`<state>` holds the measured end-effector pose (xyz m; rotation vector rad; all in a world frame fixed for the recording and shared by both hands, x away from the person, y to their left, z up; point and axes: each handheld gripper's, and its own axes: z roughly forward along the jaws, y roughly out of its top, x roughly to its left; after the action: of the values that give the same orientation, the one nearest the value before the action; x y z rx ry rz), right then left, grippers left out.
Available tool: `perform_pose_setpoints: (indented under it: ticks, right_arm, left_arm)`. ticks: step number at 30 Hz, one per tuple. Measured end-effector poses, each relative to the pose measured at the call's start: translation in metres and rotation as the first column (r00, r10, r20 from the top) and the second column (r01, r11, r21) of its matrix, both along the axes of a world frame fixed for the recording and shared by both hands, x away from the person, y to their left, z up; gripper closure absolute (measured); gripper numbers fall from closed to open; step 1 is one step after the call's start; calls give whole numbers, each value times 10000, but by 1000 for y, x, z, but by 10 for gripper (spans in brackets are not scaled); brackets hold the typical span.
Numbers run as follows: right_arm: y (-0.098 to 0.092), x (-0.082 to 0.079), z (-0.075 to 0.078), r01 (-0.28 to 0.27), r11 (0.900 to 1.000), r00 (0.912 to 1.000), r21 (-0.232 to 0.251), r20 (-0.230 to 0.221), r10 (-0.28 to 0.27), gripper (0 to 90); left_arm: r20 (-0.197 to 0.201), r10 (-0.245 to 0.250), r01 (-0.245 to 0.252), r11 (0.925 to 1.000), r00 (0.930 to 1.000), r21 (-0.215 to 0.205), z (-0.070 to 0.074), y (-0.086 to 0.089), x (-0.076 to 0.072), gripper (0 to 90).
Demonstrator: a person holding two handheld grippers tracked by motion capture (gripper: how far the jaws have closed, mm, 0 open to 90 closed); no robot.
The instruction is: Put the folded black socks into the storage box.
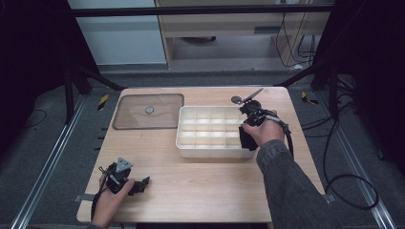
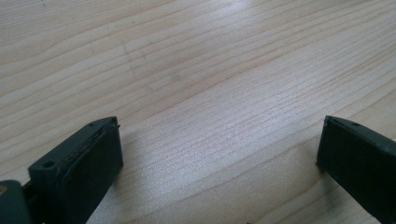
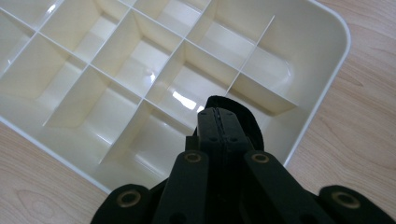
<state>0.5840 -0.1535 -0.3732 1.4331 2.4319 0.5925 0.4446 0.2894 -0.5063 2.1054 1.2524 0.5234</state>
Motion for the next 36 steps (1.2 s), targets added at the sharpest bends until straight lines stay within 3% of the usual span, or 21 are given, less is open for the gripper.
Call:
perform_pose_setpoints:
  ticks: [22,36]
  right_arm:
    - [-9,-4,-8,43,10000,9998,1,-208,-43,900]
    - [-17,-4,-5,178,9998,9998,-13,-97,-178,900]
  left_arm:
    - [-8,-6,6,10000,10000,8,0,0,0,0]
    - [0,8,-8,10000,10000,16,0,0,0,0]
